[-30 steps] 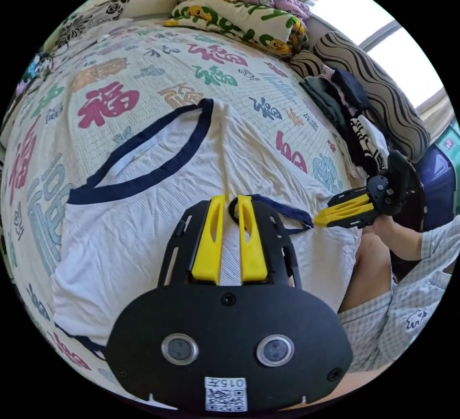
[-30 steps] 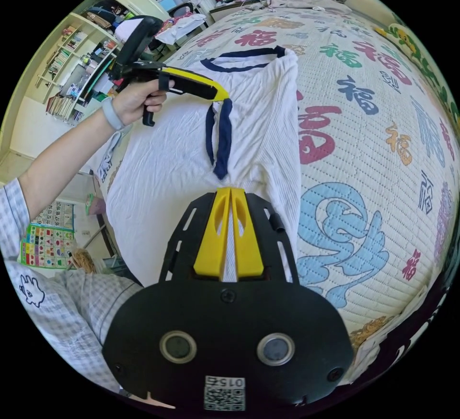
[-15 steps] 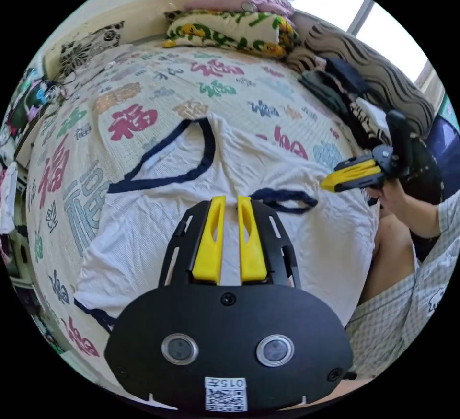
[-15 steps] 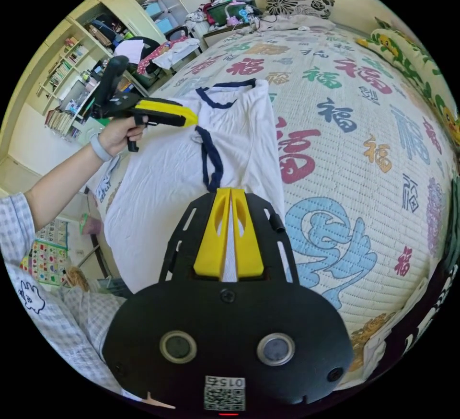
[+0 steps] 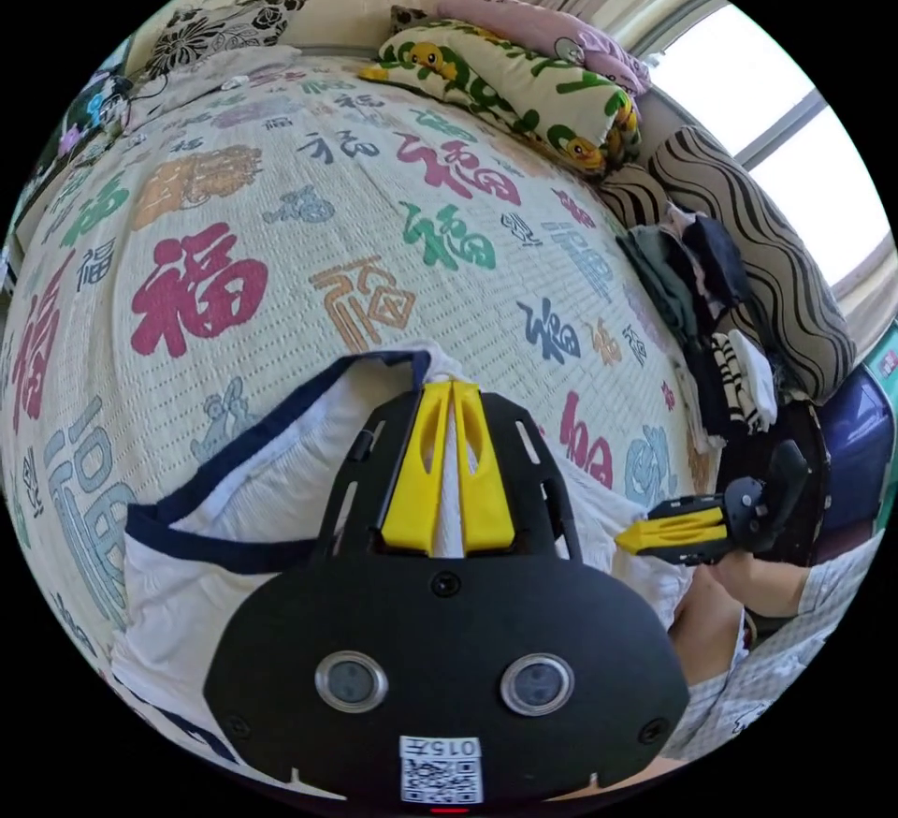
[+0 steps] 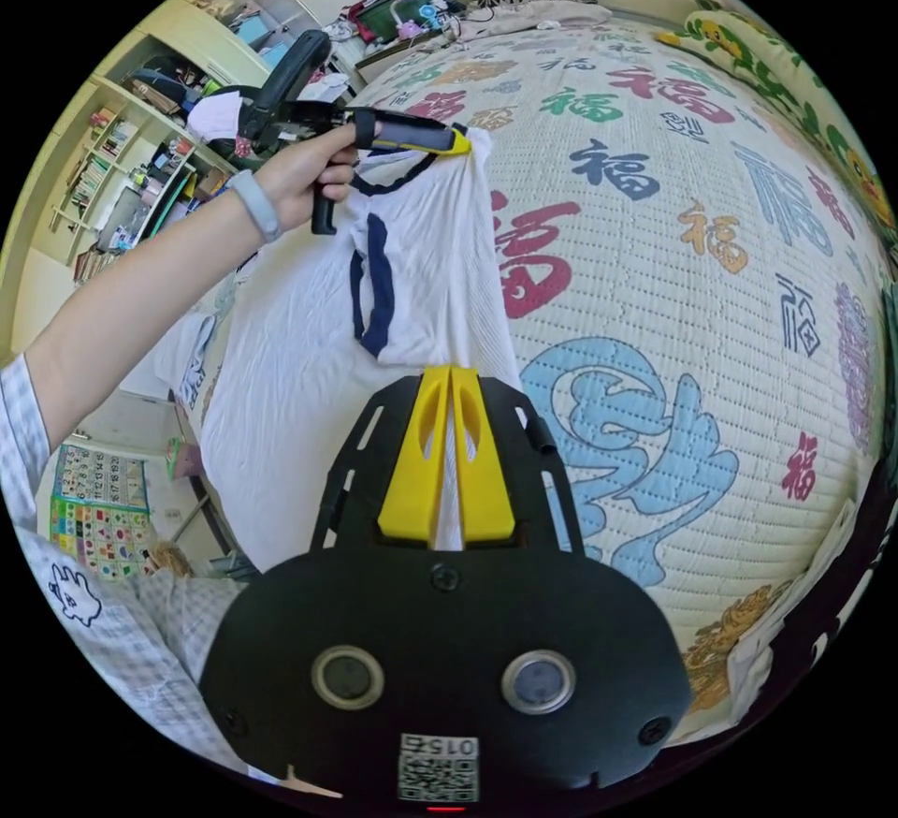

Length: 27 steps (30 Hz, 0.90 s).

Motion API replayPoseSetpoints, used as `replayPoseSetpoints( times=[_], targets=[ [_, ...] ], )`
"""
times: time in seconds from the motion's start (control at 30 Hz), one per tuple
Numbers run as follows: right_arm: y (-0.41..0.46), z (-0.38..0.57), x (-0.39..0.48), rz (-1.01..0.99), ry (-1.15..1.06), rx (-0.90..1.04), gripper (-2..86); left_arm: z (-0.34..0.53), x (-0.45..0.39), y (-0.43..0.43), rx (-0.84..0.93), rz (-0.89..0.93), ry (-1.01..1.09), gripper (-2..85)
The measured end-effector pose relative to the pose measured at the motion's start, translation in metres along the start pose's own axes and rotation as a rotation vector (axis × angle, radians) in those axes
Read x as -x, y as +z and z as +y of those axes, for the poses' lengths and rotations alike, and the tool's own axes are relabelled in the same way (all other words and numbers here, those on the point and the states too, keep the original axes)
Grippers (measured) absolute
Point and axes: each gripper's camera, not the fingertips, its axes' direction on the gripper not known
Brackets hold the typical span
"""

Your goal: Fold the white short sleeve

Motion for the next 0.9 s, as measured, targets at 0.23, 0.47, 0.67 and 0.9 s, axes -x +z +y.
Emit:
replayPoseSetpoints(
  times=[0.23,0.47,0.67,0.9],
  targets=[
    [0.032,0.001,0.010,0.024,0.005,0.033,-0.5,0.029,0.015,-0.088,-0.020,0.001,0.050,0.7],
    [0.061,0.011,0.032,0.047,0.060,0.042,-0.5,0.203,0.065,-0.269,-0.403,-0.092,-0.220,5.0],
    [0.100,0.000,0.085,0.048,0.034,0.094,-0.5,0.374,0.147,-0.378,-0.492,-0.291,-0.699,8.5],
    [0.154,-0.049,0.193,0.072,-0.127,0.143,-0.5,0.392,0.184,-0.383,-0.357,-0.142,-0.724,3.4]
  ],
)
